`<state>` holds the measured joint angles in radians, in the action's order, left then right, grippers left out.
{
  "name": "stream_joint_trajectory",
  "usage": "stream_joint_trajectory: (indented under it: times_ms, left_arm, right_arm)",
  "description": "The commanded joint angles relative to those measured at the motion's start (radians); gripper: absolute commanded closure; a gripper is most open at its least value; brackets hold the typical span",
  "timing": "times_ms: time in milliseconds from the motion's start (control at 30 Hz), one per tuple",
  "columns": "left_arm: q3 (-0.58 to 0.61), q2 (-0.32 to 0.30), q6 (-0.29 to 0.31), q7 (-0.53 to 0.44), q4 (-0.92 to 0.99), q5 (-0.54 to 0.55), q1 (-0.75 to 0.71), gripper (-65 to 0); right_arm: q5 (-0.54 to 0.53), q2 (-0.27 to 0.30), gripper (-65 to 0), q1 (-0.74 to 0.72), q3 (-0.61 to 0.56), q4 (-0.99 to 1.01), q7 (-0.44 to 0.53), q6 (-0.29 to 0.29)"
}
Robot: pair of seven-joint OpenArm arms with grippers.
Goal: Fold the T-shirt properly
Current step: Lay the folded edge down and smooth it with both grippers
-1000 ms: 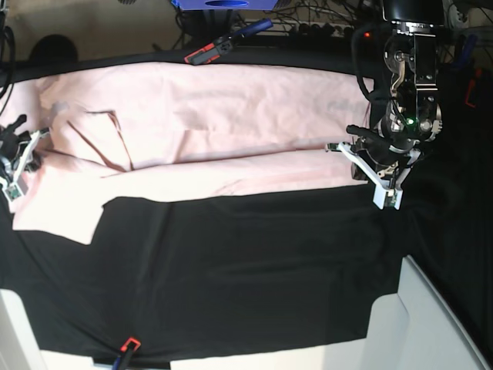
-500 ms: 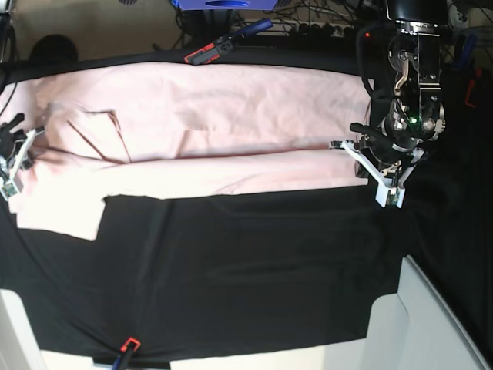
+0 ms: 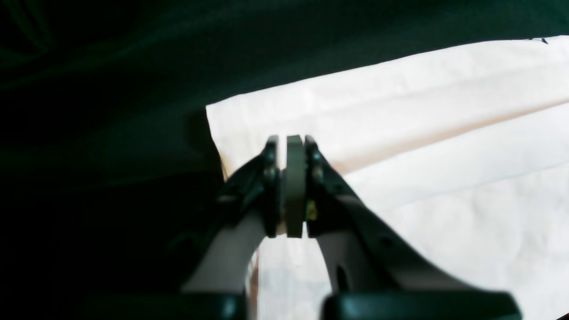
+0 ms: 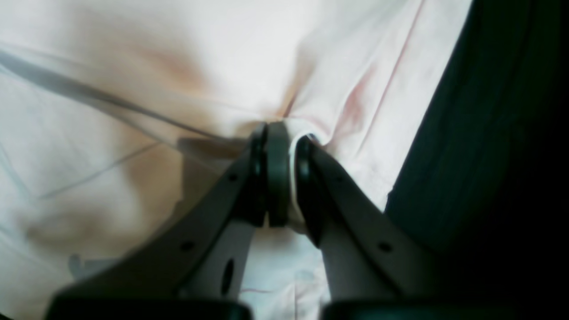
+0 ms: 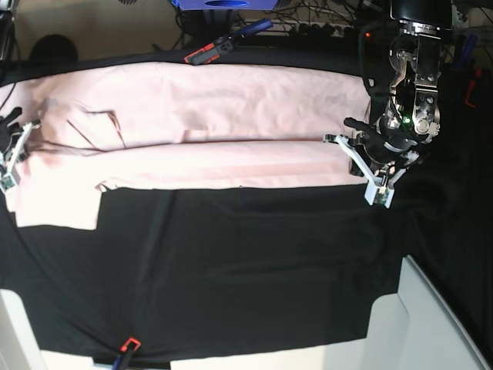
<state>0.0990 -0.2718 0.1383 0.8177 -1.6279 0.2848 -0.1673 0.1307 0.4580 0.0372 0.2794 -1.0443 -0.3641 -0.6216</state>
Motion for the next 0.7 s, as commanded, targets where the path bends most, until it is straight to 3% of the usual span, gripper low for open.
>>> stream_joint_trajectory:
  times_ms: [0,133,533,667]
  left_arm:
    - [0.002,-0.008,-0.004,-0.019,-0.015,-0.048,0.012,0.0]
    - [0.003,0.021,-0.001,-0.019,-0.015,-0.154,0.001,0.0]
    - [0.005,0.015,0.004,-0.019,-0.015,-0.158,-0.001,0.0]
    - [-0.006,0.015,0.08,-0.018,-0.013,-0.169,-0.001,0.0]
  right_arm:
    - [-0.004,0.022,0.0,-0.013,0.01,-0.017,0.012,0.006]
    - [-0.004,0.022,0.0,-0.013,0.01,-0.017,0.012,0.006]
    - [-0.004,0.029,0.0,-0.021,0.01,-0.011,0.012,0.006]
    - [-0.004,0.029,0.0,-0.02,0.01,-0.011,0.012,0.006]
